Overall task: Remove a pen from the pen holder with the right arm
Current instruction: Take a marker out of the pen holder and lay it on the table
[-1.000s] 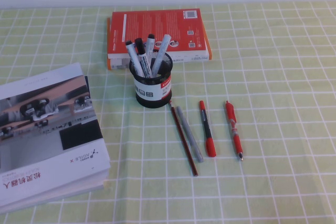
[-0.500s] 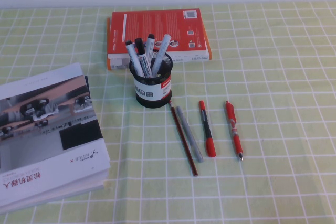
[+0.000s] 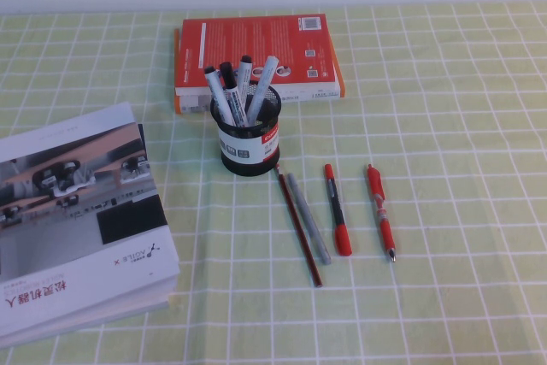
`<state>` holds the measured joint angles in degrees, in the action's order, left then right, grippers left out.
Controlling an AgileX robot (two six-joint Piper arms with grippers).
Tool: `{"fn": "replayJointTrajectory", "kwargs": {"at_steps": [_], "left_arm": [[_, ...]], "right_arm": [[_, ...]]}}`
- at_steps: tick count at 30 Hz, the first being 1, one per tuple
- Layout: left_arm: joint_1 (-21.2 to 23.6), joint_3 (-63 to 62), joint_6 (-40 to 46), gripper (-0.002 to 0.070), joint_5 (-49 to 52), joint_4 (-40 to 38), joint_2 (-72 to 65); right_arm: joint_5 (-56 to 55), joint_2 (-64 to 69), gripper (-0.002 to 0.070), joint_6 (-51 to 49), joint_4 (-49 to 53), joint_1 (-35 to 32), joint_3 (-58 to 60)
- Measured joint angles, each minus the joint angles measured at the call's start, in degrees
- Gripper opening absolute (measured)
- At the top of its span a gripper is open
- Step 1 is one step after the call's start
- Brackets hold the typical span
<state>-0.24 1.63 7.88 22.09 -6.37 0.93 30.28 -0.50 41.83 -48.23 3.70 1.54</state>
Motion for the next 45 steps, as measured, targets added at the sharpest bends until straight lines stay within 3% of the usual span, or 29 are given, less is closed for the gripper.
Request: {"fn": "replayJointTrajectory", "kwargs": {"at_steps": [11, 21, 30, 37, 45], "left_arm": [[0.0, 0.0, 0.0, -0.0005, 0.0, 0.0, 0.0], [0.0, 0.0, 0.0, -0.0005, 0.0, 0.0, 0.0], [0.0, 0.0, 0.0, -0.0005, 0.0, 0.0, 0.0], [0.0, 0.0, 0.0, -0.0005, 0.0, 0.0, 0.0], [0.0, 0.0, 0.0, -0.0005, 0.0, 0.0, 0.0]], "right_arm": [[-1.66, 0.0, -0.0013, 0.0, -0.98, 0.0, 0.0], [-10.98, 0.0, -0.0012, 0.0, -28.81, 0.0, 0.0], [-15.54, 0.0, -0.0013, 0.0, -37.93, 0.0, 0.0], [-17.87, 1.08, -0.0012, -0.1, -39.11, 0.0, -1.47], [-12.67, 20.15, -0.0012, -0.1, -31.04, 0.0, -16.15]]}}
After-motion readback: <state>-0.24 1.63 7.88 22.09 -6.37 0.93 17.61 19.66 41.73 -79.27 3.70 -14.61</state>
